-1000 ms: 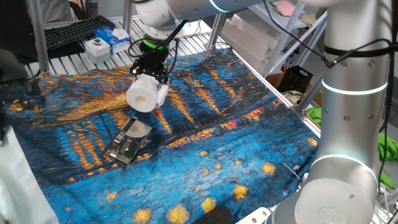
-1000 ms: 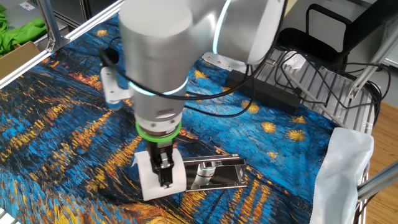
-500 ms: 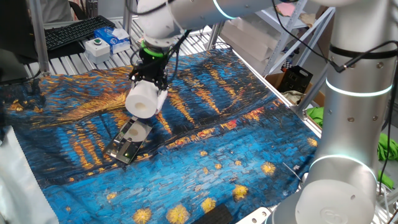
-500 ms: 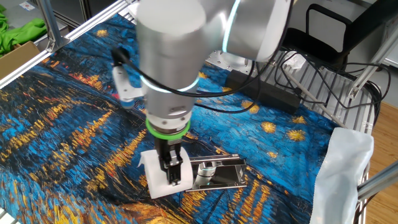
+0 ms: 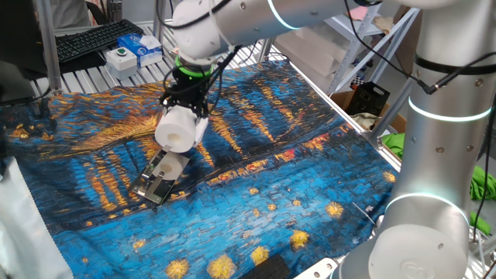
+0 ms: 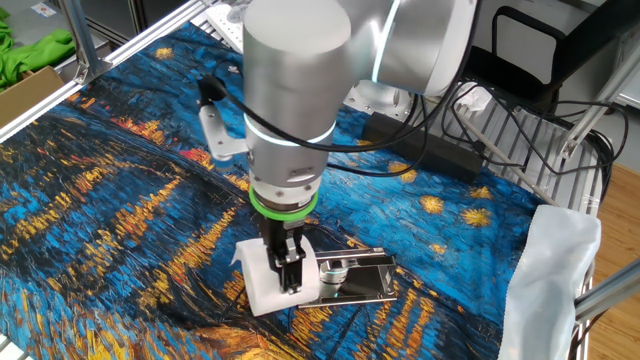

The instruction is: Put the toilet paper on its holder

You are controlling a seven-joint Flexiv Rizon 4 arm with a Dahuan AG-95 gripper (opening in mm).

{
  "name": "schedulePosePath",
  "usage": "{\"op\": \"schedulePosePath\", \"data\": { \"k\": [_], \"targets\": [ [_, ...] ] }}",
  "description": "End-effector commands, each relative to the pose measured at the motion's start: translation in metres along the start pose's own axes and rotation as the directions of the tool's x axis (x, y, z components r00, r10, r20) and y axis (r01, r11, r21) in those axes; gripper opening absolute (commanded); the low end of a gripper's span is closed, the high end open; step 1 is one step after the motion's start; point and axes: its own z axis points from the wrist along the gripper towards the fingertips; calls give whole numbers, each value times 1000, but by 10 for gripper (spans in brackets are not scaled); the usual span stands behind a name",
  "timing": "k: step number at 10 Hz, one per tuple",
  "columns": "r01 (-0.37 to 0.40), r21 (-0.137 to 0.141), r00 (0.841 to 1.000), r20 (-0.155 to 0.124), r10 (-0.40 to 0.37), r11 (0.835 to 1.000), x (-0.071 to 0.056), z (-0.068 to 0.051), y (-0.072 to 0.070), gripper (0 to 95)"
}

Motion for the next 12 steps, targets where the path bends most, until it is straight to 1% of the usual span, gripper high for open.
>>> {"op": "schedulePosePath", "data": {
  "k": [1,3,5,8,12],
  "targets": [
    [-1,-1,1000,2,1,1000,3,0,-1,0],
    [-3,-3,1000,2,3,1000,12,2,0,0],
    [-5,-5,1000,4,5,1000,17,3,0,0],
    [-9,-11,1000,1,9,1000,26,2,1,0],
    [-23,-13,1000,-1,23,1000,42,-1,2,0]
  ]
}}
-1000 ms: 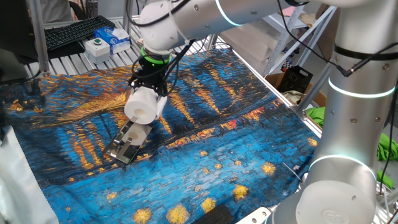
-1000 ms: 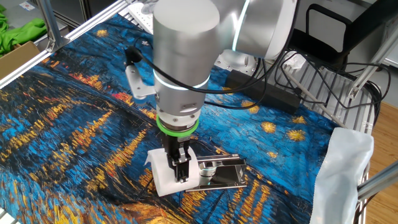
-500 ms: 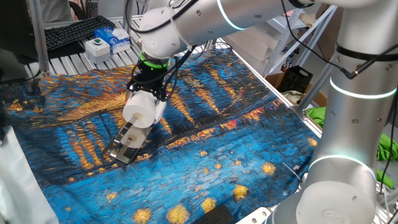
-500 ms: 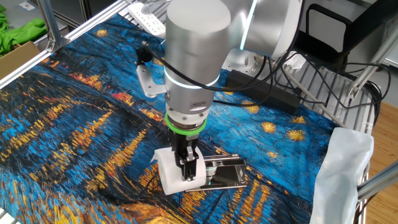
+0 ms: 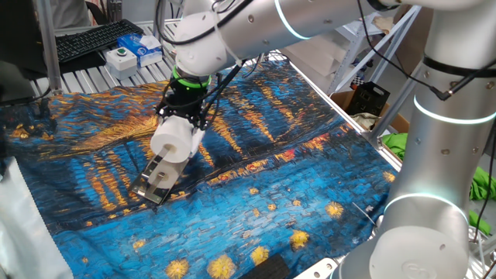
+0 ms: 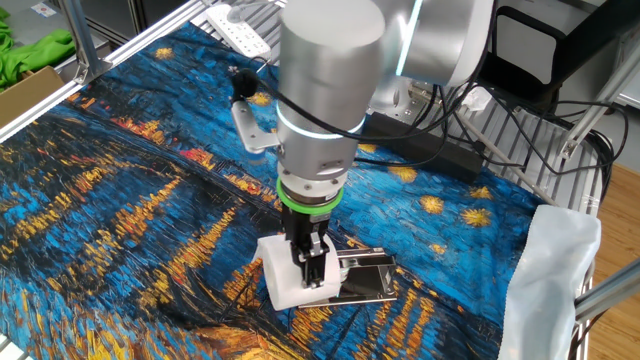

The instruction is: Put the toilet paper on its holder

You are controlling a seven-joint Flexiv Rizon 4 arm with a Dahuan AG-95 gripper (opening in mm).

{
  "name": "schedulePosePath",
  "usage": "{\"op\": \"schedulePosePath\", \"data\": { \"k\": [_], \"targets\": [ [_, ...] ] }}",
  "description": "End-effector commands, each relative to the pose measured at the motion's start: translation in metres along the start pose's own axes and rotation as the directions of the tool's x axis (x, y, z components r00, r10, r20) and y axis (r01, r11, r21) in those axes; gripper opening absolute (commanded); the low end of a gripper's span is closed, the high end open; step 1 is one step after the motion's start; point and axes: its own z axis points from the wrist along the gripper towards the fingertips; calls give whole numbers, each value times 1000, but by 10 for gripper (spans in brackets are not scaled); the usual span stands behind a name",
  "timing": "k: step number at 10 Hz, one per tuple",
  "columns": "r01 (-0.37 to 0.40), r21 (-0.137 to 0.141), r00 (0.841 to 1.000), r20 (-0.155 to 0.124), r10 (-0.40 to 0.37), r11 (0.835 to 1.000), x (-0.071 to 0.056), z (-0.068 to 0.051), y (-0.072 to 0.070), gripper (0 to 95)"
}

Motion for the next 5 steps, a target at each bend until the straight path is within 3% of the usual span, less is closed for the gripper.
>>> {"op": "schedulePosePath", "data": {
  "k": [1,5],
  "targets": [
    [-1,-1,1000,-1,1,1000,3,-1,0,0],
    [-16,-4,1000,3,16,1000,21,0,1,0]
  ]
}}
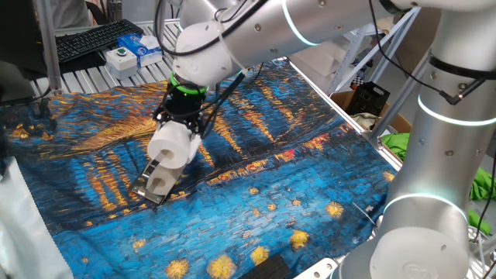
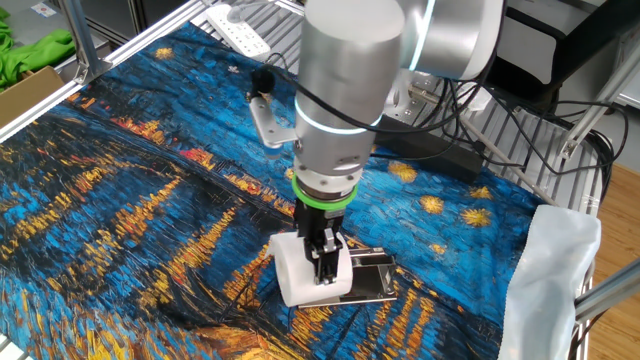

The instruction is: Put the toilet paper on its holder

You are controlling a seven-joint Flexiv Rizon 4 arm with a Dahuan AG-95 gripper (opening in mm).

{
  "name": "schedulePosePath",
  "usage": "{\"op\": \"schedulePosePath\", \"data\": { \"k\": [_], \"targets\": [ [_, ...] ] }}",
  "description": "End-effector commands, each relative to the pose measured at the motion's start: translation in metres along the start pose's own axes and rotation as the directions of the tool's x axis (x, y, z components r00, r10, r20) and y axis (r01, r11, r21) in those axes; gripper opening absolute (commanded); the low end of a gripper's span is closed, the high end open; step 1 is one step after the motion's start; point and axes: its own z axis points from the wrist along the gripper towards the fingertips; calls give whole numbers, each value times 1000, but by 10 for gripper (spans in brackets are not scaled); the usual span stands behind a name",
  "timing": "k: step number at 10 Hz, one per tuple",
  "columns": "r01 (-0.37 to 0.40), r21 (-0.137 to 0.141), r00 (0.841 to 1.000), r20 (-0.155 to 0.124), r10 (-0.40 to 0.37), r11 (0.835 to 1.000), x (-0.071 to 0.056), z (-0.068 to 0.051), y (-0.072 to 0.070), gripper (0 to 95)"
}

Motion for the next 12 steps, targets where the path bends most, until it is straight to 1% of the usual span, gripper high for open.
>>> {"op": "schedulePosePath", "data": {
  "k": [1,3,4,5,6,8,9,10,11,12],
  "targets": [
    [4,-12,1000,16,-4,1000,7,7,-4,0],
    [10,-24,1000,14,-9,1000,9,20,-16,0],
    [13,-21,1000,12,-12,1000,10,20,-19,0],
    [6,-37,1000,6,-5,999,10,20,-20,0],
    [6,-35,1000,5,-6,999,10,20,-20,0],
    [10,-16,1000,-2,-10,1000,10,20,-20,0],
    [7,-11,1000,0,-7,1000,10,20,-20,0],
    [1,-19,1000,3,-1,1000,10,21,-20,0],
    [3,-17,1000,4,-3,1000,9,25,-20,0],
    [-5,-23,1000,12,5,1000,8,33,-21,0]
  ]
}}
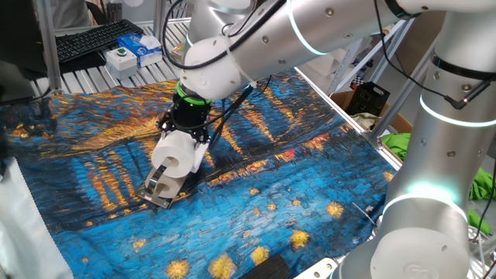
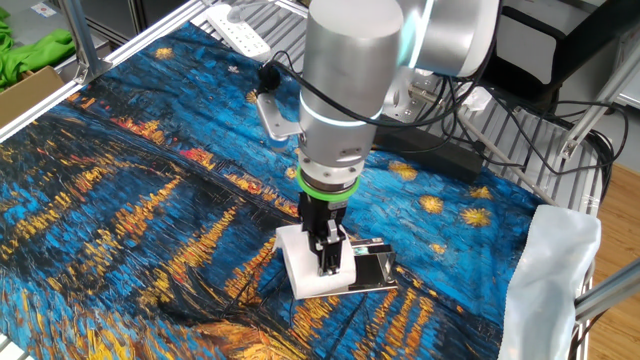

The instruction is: Put the toilet paper on its holder

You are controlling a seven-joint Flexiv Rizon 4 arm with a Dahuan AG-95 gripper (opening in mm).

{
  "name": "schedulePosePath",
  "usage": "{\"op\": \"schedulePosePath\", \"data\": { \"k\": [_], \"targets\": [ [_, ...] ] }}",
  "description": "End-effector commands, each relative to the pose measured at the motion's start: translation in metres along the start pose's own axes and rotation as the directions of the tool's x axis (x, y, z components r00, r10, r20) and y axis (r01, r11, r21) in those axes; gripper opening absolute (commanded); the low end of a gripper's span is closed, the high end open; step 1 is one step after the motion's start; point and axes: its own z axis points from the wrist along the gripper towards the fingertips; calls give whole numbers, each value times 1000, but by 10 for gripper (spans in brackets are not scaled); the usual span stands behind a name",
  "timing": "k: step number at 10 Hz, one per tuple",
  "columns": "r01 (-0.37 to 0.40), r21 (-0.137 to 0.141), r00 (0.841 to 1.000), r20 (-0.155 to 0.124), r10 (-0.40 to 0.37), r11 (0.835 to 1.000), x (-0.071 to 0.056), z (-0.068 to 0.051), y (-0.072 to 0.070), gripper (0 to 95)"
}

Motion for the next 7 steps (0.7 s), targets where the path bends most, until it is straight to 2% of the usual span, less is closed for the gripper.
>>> {"op": "schedulePosePath", "data": {
  "k": [1,3,7],
  "targets": [
    [-6,2,1000,5,6,1000,-3,22,-4,0],
    [-18,-7,1000,2,18,1000,-3,23,-4,0],
    [-2,1,1000,3,2,1000,-3,23,-4,0]
  ]
}}
